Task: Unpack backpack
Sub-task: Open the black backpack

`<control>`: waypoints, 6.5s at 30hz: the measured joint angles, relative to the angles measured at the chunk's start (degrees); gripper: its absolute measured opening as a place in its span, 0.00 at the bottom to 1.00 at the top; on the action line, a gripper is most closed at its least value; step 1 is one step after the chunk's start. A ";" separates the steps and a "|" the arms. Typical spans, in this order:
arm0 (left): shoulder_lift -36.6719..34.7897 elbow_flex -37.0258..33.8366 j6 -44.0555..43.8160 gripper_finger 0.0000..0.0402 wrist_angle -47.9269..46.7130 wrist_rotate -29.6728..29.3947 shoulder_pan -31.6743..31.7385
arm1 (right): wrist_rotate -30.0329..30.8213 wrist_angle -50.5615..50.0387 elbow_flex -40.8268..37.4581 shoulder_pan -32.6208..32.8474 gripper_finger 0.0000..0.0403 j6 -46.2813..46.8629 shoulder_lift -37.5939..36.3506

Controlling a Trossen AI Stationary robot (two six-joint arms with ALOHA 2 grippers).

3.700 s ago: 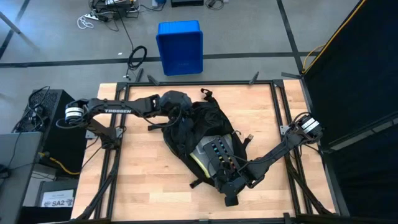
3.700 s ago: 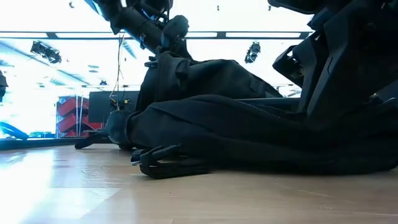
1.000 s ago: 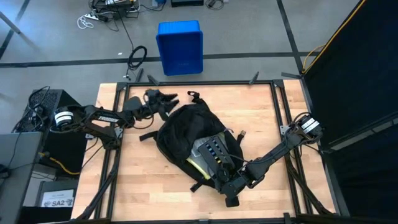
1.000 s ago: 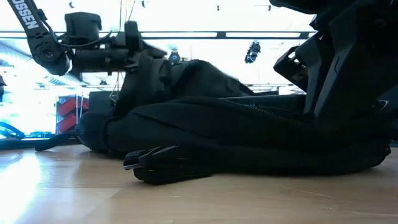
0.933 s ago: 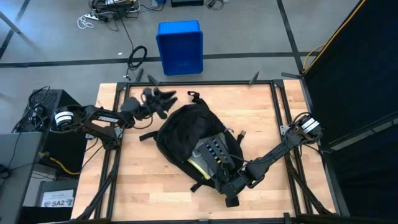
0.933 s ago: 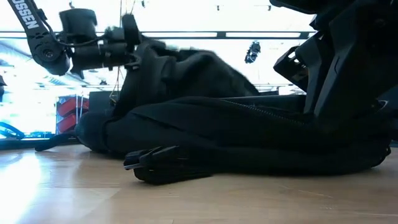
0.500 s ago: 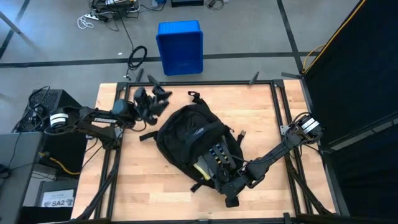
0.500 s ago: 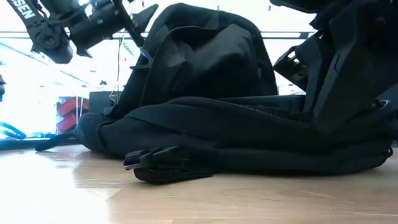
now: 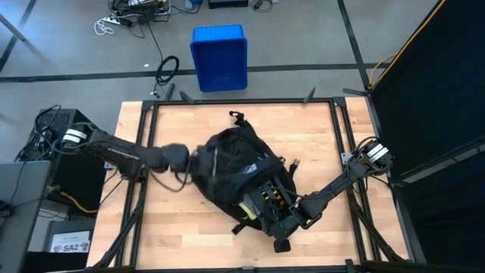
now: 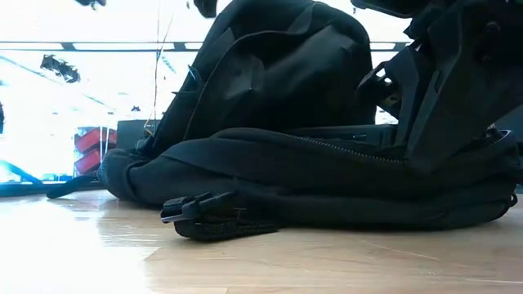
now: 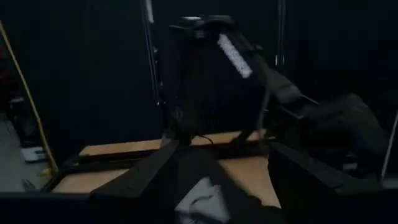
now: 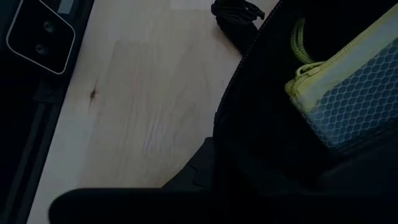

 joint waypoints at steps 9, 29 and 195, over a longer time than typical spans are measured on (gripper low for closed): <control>19.16 17.26 9.38 0.53 -13.62 -10.46 -20.90 | 0.04 0.13 0.00 -0.19 0.00 0.13 0.00; 42.20 27.16 -3.12 0.53 -29.03 -18.16 -12.45 | -0.48 0.62 0.00 -0.02 0.00 1.72 0.00; 32.82 21.10 -2.65 0.44 -21.37 -24.71 -8.50 | -2.29 5.77 0.02 -1.55 0.02 2.88 -0.04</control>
